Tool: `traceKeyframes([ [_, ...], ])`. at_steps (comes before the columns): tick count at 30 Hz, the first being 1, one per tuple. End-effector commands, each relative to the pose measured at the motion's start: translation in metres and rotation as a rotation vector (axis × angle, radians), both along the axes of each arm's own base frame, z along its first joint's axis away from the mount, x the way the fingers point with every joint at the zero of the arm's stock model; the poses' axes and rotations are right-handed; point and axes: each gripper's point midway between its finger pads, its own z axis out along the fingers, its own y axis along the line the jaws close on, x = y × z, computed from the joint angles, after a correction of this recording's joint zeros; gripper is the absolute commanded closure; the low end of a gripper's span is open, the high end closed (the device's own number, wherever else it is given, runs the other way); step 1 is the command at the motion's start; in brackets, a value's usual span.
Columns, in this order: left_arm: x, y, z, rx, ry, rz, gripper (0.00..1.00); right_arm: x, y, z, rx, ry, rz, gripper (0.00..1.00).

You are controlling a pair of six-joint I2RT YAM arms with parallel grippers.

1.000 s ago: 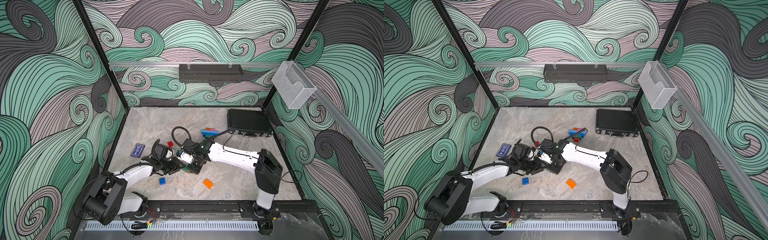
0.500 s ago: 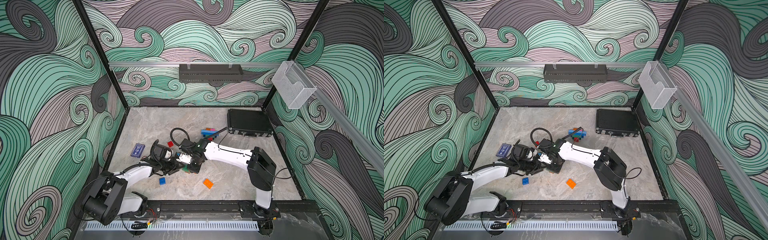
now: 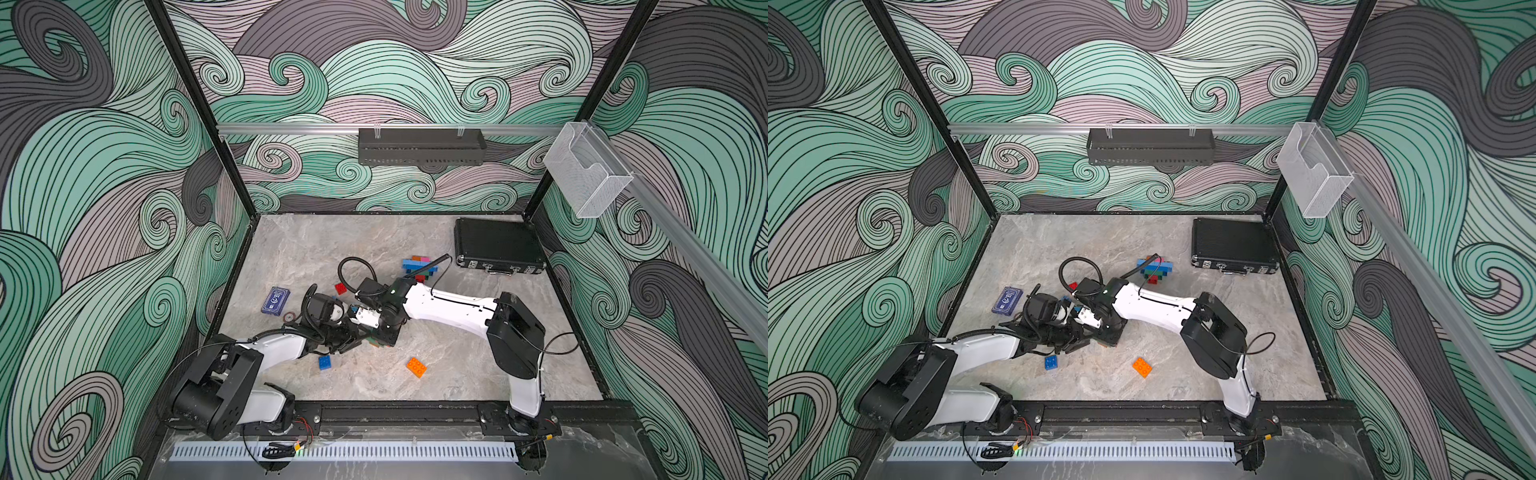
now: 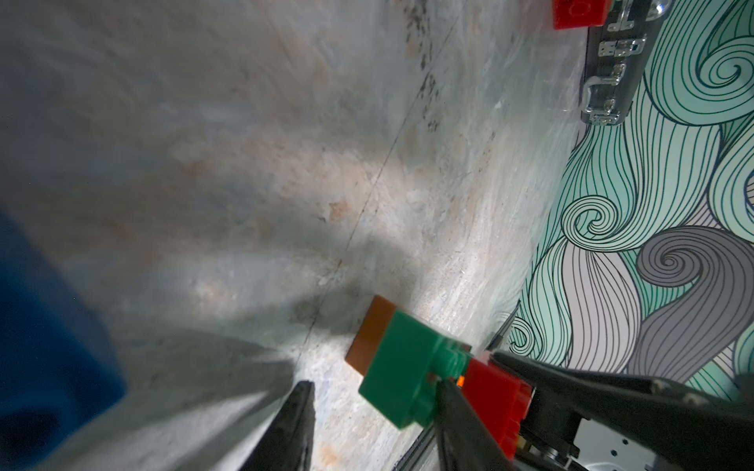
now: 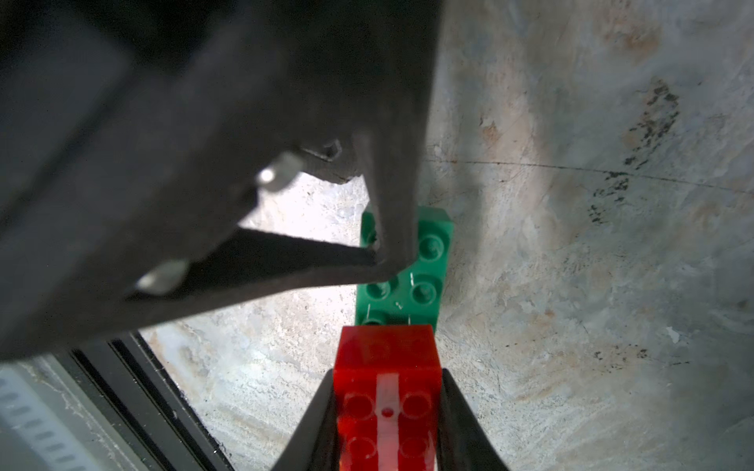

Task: Assemble a heart with lego
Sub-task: Assemble the lego brick with the lego brick.

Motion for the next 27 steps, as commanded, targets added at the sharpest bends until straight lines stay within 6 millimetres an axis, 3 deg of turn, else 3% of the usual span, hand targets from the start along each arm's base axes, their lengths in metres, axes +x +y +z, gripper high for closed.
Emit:
traceKeyframes([
  [1, 0.0, 0.001, -0.003, 0.002, 0.003, 0.006, 0.54, 0.0, -0.003, -0.01, -0.033, 0.021, -0.002, 0.73],
  [20, -0.007, 0.006, -0.01, 0.014, 0.021, 0.019, 0.58, -0.005, -0.022, -0.018, -0.122, 0.042, -0.203, 0.74],
  [27, -0.01, 0.008, -0.015, 0.026, 0.03, 0.024, 0.59, -0.011, -0.023, -0.018, -0.145, -0.014, -0.195, 0.75],
])
